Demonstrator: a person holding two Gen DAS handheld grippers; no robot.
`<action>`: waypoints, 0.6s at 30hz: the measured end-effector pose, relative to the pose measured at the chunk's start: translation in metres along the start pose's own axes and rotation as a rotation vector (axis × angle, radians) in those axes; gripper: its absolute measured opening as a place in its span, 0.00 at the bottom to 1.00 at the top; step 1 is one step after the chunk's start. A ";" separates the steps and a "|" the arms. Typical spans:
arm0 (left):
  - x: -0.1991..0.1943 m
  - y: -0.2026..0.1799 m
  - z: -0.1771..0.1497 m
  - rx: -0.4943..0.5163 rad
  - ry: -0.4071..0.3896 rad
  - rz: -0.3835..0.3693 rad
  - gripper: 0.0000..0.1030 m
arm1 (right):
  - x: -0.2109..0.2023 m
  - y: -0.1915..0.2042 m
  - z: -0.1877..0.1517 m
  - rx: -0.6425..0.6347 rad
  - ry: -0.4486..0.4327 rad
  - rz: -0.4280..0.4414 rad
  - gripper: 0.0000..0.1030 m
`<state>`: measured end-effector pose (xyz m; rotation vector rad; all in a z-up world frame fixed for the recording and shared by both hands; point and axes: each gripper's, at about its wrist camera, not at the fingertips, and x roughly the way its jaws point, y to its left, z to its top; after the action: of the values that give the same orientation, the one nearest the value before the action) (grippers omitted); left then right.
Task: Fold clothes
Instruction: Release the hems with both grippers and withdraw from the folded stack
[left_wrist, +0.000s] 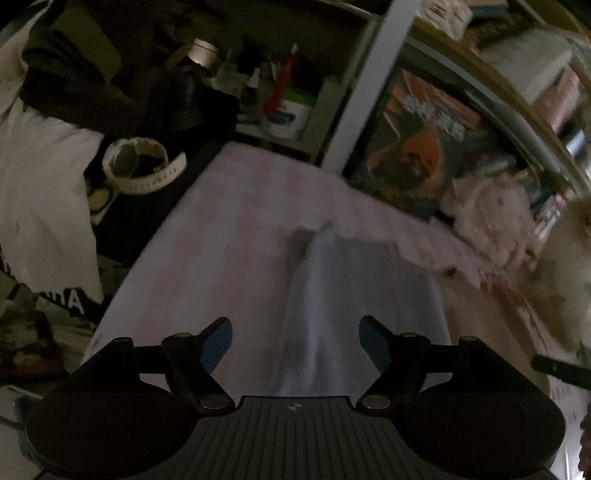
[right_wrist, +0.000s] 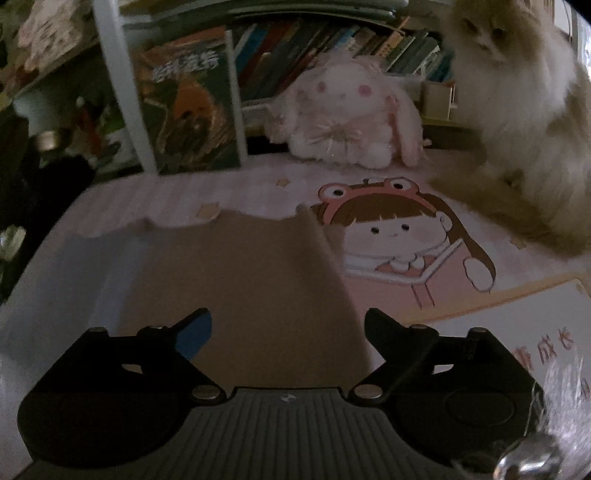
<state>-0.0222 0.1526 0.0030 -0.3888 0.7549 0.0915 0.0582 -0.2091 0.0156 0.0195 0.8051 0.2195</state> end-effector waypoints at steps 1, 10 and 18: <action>-0.003 -0.002 -0.006 0.003 0.007 -0.005 0.78 | -0.003 0.005 -0.004 -0.005 0.003 -0.008 0.93; -0.016 -0.018 -0.057 -0.021 0.070 -0.034 0.79 | -0.030 0.032 -0.045 -0.032 0.037 -0.046 0.96; -0.014 -0.026 -0.070 -0.016 0.119 -0.025 0.83 | -0.040 0.049 -0.066 -0.099 0.072 -0.045 0.96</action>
<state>-0.0721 0.1033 -0.0256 -0.4211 0.8670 0.0510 -0.0248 -0.1740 0.0033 -0.0997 0.8645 0.2183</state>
